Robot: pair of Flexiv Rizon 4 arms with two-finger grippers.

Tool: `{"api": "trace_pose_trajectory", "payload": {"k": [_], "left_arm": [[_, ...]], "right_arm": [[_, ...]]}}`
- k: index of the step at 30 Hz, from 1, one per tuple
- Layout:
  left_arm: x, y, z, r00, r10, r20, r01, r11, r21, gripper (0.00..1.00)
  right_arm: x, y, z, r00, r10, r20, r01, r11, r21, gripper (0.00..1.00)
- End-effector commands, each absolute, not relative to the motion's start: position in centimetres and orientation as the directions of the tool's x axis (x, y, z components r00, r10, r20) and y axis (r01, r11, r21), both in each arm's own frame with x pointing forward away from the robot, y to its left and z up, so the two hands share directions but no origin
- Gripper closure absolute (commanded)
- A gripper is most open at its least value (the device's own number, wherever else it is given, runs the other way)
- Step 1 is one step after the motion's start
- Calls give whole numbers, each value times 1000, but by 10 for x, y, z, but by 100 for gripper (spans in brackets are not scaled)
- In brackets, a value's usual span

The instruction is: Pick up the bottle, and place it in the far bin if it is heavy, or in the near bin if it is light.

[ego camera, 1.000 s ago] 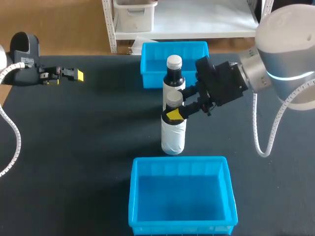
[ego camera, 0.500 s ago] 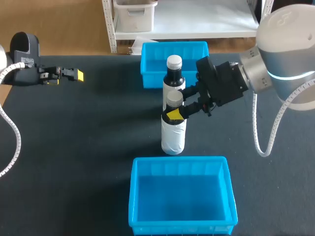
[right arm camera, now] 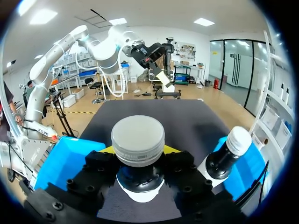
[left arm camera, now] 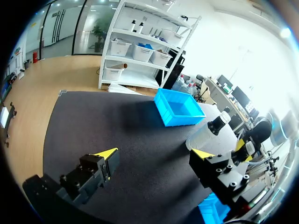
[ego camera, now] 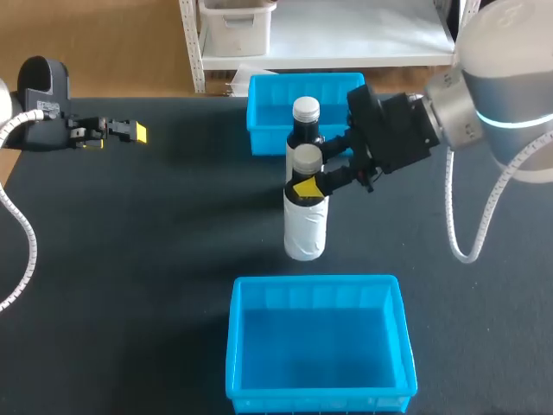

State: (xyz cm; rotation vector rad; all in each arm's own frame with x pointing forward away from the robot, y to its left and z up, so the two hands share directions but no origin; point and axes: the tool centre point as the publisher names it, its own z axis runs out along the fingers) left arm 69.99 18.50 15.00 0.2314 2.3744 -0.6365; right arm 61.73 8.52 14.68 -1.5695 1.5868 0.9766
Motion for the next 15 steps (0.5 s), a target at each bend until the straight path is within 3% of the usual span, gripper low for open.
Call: {"api": "trace_pose_trajectory", "payload": {"k": [1,15], "left_arm": [[700,185,150,-767,0,-642,321,866,-383,0],[700,185,150,-767,0,-642,321,866,-383,0]], "right_arm": [[612,77,162,-28,-491,-871,-999,-8,36,100],[607,51,195,-32,-491,-871,-999,15,28,100]]}}
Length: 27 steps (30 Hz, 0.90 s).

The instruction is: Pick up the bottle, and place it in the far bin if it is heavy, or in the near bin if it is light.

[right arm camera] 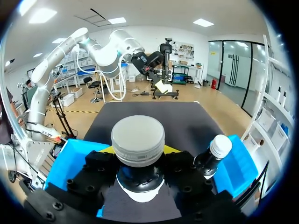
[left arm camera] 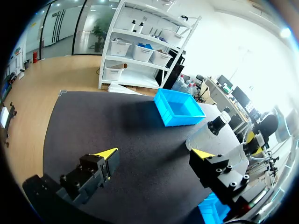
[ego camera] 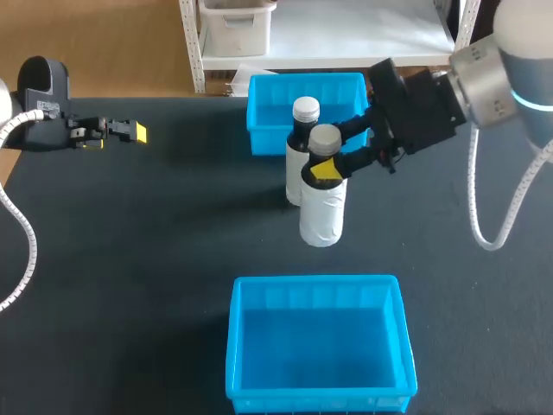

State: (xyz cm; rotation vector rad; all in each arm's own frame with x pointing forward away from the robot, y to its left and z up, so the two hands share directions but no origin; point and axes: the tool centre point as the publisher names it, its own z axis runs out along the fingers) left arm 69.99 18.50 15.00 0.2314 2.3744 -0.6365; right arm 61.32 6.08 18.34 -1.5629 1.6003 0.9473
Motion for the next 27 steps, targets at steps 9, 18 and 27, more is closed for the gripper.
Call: {"api": "trace_pose_trajectory", "payload": {"k": [9,18,27], "left_arm": [[700,185,150,-767,0,-642,321,866,-383,0],[700,185,150,-767,0,-642,321,866,-383,0],[700,185,150,-767,0,-642,321,866,-383,0]], "right_arm": [[601,28,218,-45,-499,-865,-998,56,20,100],[595,9,232,-62,-512,-857,-996,82,23,100],[595,-15,227,-88,-487,-869,-994,101,44,100]]}}
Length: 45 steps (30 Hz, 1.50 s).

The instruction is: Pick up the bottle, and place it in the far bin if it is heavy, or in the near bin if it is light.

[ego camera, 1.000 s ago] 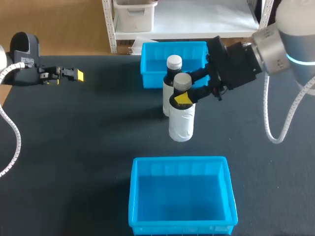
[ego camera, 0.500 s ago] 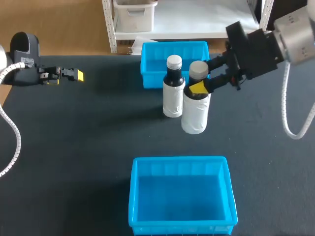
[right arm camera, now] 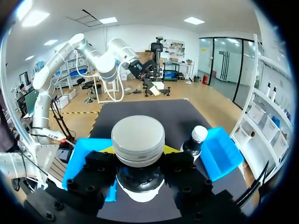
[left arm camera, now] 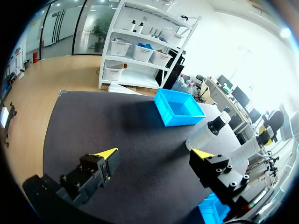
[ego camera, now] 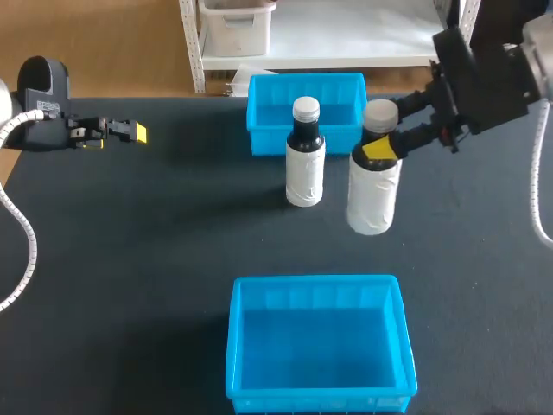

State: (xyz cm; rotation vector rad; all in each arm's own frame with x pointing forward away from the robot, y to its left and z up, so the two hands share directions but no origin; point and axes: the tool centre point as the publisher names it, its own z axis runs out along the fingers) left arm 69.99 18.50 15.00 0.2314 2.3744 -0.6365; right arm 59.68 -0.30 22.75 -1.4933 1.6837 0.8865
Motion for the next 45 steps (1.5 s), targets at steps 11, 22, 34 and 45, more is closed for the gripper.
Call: {"api": "trace_pose_trajectory", "payload": {"k": [11,22,34,45], "left_arm": [[700,185,150,-767,0,-642,321,866,-383,0],[700,185,150,-767,0,-642,321,866,-383,0],[700,185,150,-767,0,-642,321,866,-383,0],[700,185,150,-767,0,-642,321,866,-383,0]], "right_arm": [[616,-57,221,-122,-479,-869,-988,141,61,100],[661,-87,232,-109,-494,-863,-987,154,36,100],[727,-113,244,-77,-514,-855,-988,153,-2,100],[791,-117,250,-47,-518,-854,-987,157,-41,100]]}}
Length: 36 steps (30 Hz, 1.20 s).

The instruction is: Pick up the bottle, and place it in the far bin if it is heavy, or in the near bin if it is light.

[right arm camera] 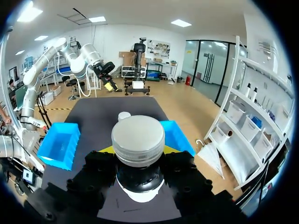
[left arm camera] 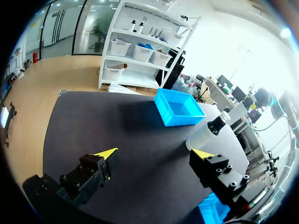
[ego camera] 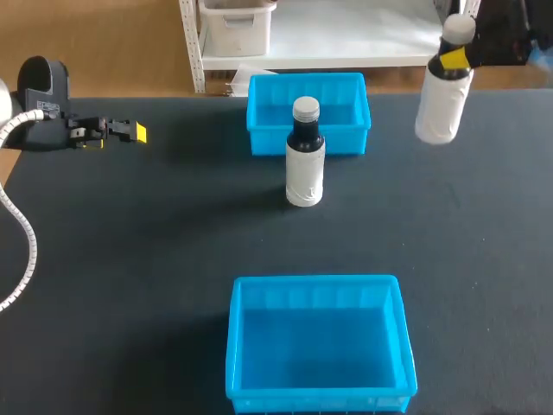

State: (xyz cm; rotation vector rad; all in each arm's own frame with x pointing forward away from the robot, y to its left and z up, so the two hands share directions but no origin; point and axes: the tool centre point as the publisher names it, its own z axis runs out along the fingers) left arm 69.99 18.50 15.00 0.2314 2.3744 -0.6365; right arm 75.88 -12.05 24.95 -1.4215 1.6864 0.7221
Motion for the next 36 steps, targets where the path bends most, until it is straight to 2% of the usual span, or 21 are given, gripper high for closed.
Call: {"api": "trace_pose_trajectory", "payload": {"k": [1,16,36], "left_arm": [[700,185,150,-767,0,-642,321,866,-383,0],[700,185,150,-767,0,-642,321,866,-383,0],[700,185,150,-767,0,-642,321,866,-383,0]], "right_arm": [[796,-116,251,-43,-518,-854,-987,155,-44,100],[843,-78,244,-37,-512,-858,-991,128,-34,100],[871,-18,234,-11,-484,-875,-998,66,-24,100]]}}
